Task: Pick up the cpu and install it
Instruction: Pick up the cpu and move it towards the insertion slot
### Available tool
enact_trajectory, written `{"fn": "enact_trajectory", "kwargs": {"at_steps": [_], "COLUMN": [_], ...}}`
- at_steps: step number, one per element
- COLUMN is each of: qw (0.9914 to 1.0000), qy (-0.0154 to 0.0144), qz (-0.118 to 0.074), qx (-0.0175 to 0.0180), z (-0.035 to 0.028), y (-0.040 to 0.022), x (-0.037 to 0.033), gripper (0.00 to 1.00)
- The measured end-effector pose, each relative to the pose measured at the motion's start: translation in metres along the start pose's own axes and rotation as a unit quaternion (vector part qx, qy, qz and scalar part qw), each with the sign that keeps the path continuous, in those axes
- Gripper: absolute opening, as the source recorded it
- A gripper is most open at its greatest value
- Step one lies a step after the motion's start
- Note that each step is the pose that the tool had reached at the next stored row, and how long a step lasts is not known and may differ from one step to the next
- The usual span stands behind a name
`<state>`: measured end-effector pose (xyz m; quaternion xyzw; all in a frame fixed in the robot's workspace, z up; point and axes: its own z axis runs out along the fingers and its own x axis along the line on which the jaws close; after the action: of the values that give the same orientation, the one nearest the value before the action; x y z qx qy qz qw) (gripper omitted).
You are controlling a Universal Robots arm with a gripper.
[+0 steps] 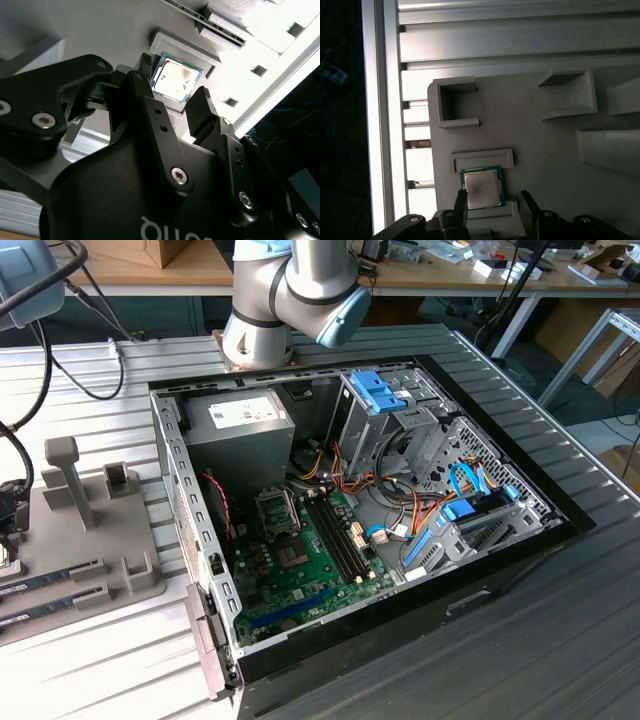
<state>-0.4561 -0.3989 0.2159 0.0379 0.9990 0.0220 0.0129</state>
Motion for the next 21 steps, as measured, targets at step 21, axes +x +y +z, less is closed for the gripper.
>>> {"fn": "enact_trajectory", "kwargs": {"at_steps": [21], "qw": [1.00000], "qy": [0.0001], "qz": [-0.001], "qx": [0.0000], "z": [0.0129], "y": [-0.0004], "x": [0.0028], "gripper": [0.54]}}
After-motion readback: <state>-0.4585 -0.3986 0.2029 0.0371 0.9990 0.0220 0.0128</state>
